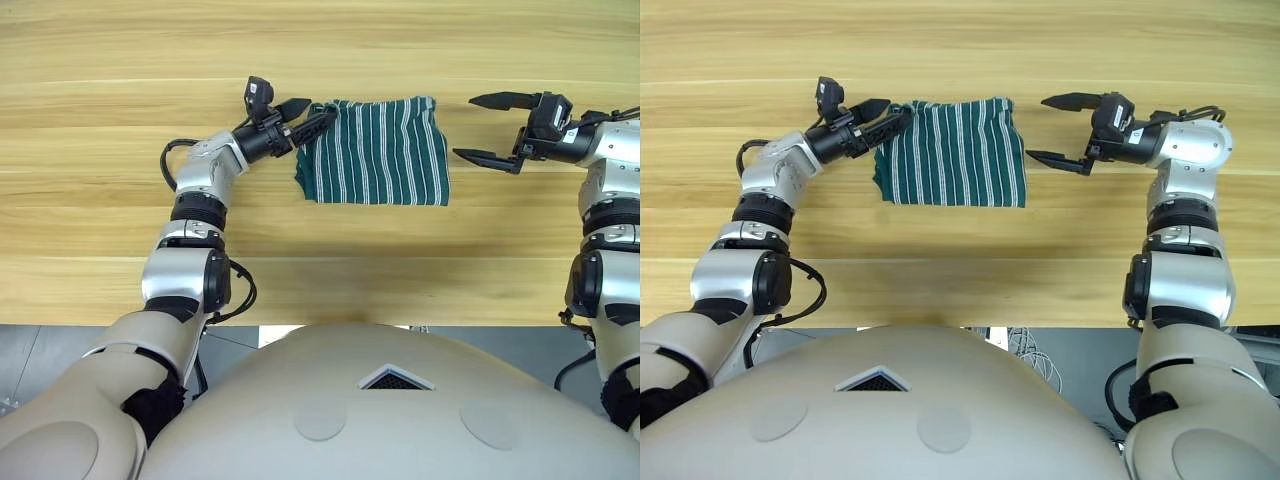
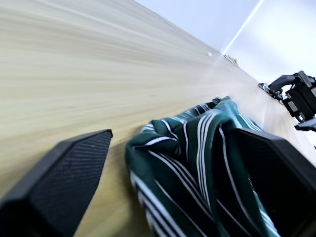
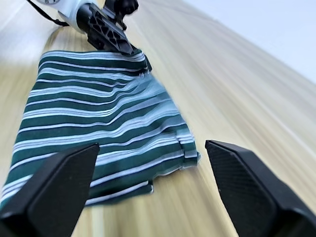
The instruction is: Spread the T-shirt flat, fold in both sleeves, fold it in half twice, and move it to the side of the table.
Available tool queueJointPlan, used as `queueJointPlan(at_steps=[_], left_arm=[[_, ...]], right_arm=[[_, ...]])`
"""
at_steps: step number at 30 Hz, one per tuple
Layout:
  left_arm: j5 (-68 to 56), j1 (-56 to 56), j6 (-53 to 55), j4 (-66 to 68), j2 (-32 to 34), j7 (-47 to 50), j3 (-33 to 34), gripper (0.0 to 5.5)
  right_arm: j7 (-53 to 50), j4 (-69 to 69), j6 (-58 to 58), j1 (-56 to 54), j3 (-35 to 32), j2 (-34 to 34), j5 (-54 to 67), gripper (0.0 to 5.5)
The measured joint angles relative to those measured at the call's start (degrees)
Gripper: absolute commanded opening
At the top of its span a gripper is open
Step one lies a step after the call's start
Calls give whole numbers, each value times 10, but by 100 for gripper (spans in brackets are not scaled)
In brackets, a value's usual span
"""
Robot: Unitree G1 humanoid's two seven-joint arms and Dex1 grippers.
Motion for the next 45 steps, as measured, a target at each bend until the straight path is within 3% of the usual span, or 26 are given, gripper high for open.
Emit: queueJointPlan(at_steps=[3, 6, 10, 14, 22, 25, 30, 36, 45], left_arm=[[-11, -14, -3, 6, -2, 26, 29, 539], [-12, -14, -27, -4, -6, 45, 46, 539], [-51, 64, -90, -163, -9, 43, 78, 539], [-60, 152, -142, -325, -23, 65, 83, 539], [-58, 250, -191, -458, -59, 116, 59, 539], [-55, 262, -201, -479, -60, 133, 49, 539], [-52, 297, -217, -514, -60, 155, 37, 539], [-52, 318, -233, -519, -63, 159, 26, 539], [-53, 318, -252, -515, -63, 165, 25, 539]], right_arm=[[12, -59, 22, 3, -21, 14, 52, 401], [19, -122, 46, 20, -11, 23, 59, 401], [-16, -175, 112, 47, 72, 92, 7, 401], [-114, -85, 107, 24, 150, 156, -111, 401], [-244, 99, 144, -90, 176, 200, -166, 401], [-304, 128, 130, -84, 147, 180, -159, 401], [-460, 164, 191, -30, 0, 67, -68, 401], [-592, 164, 221, 9, -101, 28, -35, 401], [-598, 166, 212, 23, -154, 19, -36, 401]])
